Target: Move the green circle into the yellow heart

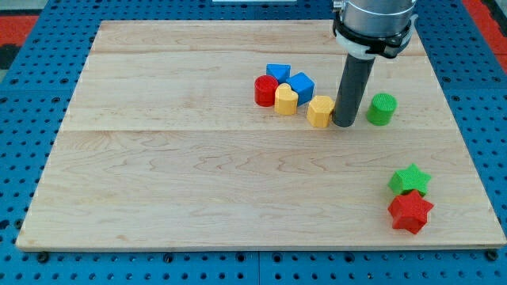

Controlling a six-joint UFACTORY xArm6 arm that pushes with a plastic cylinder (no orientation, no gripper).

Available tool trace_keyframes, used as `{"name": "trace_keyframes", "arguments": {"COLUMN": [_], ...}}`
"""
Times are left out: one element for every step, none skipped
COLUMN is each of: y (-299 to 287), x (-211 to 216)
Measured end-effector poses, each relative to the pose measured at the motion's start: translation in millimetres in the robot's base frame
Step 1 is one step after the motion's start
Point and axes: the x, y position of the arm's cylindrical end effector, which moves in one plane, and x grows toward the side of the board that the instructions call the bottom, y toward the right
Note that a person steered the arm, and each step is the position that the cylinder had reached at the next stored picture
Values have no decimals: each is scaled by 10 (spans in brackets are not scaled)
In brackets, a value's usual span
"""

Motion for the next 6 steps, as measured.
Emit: {"name": "trace_keyframes", "arguments": {"y": [-73, 185, 1000, 1082, 857, 375], "x": [-61, 452, 527, 54, -207, -208]}}
